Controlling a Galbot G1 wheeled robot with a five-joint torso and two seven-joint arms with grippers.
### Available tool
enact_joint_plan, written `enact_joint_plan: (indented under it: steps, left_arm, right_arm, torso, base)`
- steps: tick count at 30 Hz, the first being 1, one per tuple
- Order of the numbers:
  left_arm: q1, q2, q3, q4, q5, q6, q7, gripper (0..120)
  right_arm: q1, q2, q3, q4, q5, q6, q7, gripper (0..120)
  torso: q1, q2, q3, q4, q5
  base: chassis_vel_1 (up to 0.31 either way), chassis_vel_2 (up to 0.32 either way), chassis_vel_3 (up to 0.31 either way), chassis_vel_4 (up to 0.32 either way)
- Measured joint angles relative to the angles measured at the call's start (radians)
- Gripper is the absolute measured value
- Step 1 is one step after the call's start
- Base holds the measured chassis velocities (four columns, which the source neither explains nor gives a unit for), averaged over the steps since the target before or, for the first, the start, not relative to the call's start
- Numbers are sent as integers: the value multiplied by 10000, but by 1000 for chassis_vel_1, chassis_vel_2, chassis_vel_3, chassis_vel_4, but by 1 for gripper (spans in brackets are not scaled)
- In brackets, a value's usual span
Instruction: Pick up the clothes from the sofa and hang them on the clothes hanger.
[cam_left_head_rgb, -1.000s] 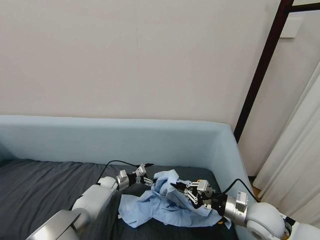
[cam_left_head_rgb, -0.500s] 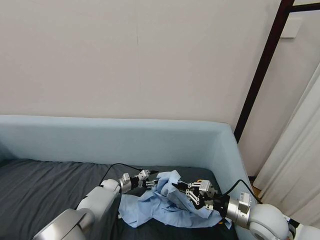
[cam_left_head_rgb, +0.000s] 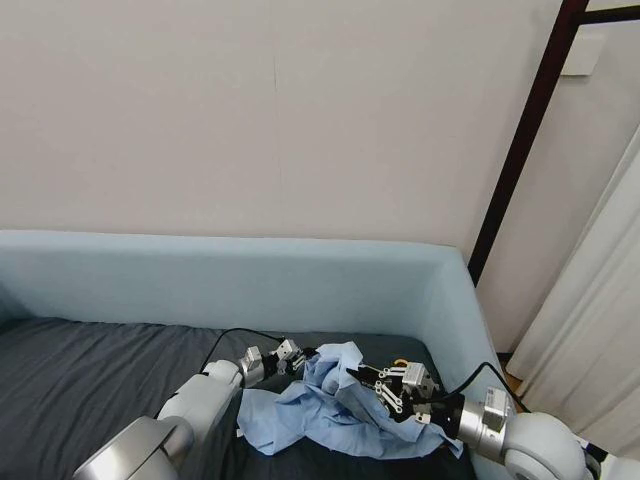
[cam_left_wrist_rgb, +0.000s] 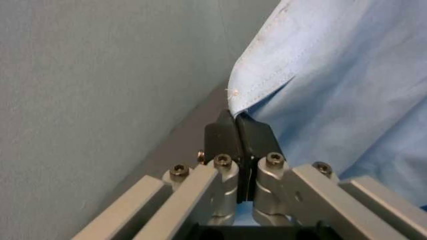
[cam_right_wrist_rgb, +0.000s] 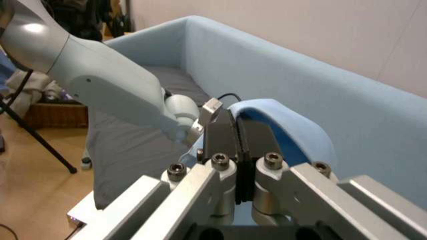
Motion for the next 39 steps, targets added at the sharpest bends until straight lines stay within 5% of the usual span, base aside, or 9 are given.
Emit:
enact_joint_plan:
  steps: [8, 13, 14, 19, 20, 25, 30, 35, 39]
  left_arm:
    - [255, 642, -456, -1329, -400, -307, -446, 0]
    - [851, 2302, -576, -4719, -756, -255, -2611, 0]
    - [851, 2302, -576, -4719, -756, -255, -2611, 0]
    - [1239, 3928, -460, -7935, -998, 822, -4794, 0]
    - [1239, 3928, -460, -7935, -998, 822, -4794, 0]
    - [914, 5133, -542, -10630, -1204, 2054, -7450, 0]
    - [498, 5645, -443, -11873, -1163, 2602, -8526, 0]
    - [-513, 6600, -569, -13447, -1842, 4522, -10386, 0]
    - [-1448, 7111, -367, -13703, -2460, 5280, -10986, 0]
  right_arm:
    - [-445, 105, 682, -153, 161, -9, 262, 0]
    - [-257, 513, 1106, -437, 1238, -354, 1362, 0]
    - [-257, 513, 1106, -437, 1238, -354, 1362, 0]
    - [84, 480, 1411, -142, 1853, -751, 2285, 0]
    - [84, 480, 1411, -142, 1853, -751, 2285, 0]
    - [578, -112, 2048, 584, 3145, -1278, 3358, 0]
    - [1174, -571, 2139, 964, 3172, -1574, 3760, 0]
    - [4716, -324, 293, 739, 4782, -2847, 5481, 0]
    - [7325, 261, -1012, -143, 6037, -3092, 6017, 0]
  torso:
    - [0, 0, 0, 3, -1]
    - [0, 0, 0, 1, -2]
    - [0, 0, 0, 1, -2]
    - [-1, 0, 0, 12, 3]
    - [-1, 0, 0, 12, 3]
    - [0, 0, 0, 0, 3]
    - [0, 0, 0, -4, -4]
    - [0, 0, 1, 4, -1]
    - [0, 1, 0, 8, -4]
  base:
    - [0, 0, 0, 0]
    - [0, 0, 0, 0]
    - [0, 0, 0, 0]
    - [0, 0, 0, 0]
    - [0, 0, 0, 0]
    - [0, 0, 0, 0]
    - [0, 0, 0, 0]
    - [0, 0, 0, 0]
    - [0, 0, 0, 0]
